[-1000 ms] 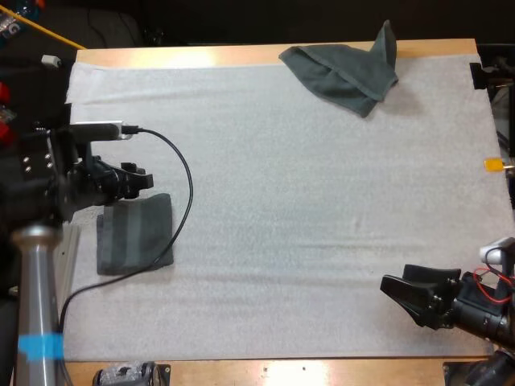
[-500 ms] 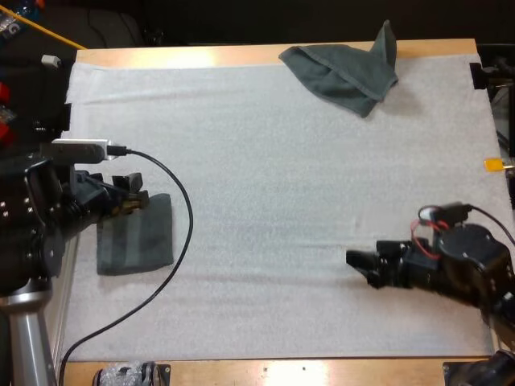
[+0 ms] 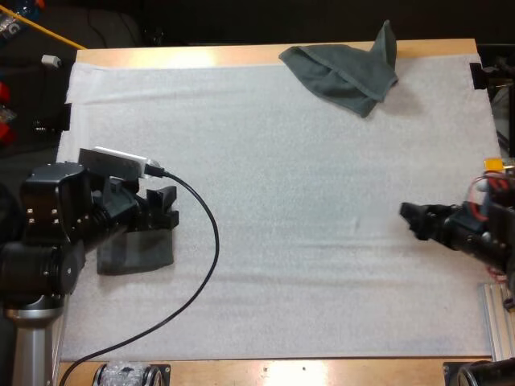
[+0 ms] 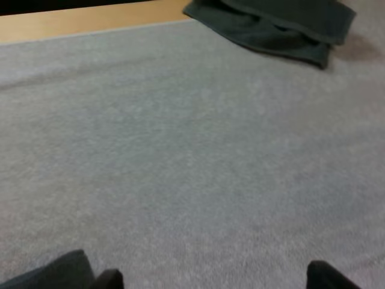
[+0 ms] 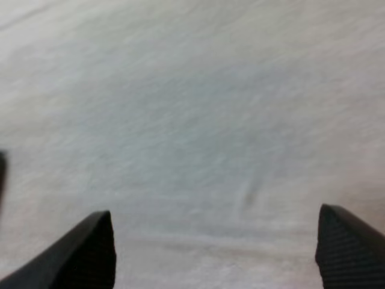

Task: Pick towel from pile, fold and stack

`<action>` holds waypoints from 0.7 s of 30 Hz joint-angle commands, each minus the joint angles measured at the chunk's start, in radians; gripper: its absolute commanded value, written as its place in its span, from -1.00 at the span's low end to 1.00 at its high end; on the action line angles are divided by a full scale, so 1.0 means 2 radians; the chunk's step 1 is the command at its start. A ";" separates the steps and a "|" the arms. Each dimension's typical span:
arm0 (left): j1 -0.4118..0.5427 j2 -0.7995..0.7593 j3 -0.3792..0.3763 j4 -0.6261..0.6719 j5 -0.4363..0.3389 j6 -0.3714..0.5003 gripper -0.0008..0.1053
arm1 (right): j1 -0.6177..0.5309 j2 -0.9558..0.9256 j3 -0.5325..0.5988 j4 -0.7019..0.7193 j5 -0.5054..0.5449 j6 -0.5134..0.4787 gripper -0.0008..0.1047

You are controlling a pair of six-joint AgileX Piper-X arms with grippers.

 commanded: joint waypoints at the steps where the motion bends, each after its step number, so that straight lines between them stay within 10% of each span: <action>1: -0.005 -0.003 -0.003 0.005 -0.007 0.004 0.13 | -0.018 -0.003 -0.012 0.017 -0.008 -0.027 0.29; 21: -0.007 -0.077 -0.003 0.020 -0.038 0.022 0.14 | -0.088 -0.076 -0.090 0.137 0.172 -0.179 0.29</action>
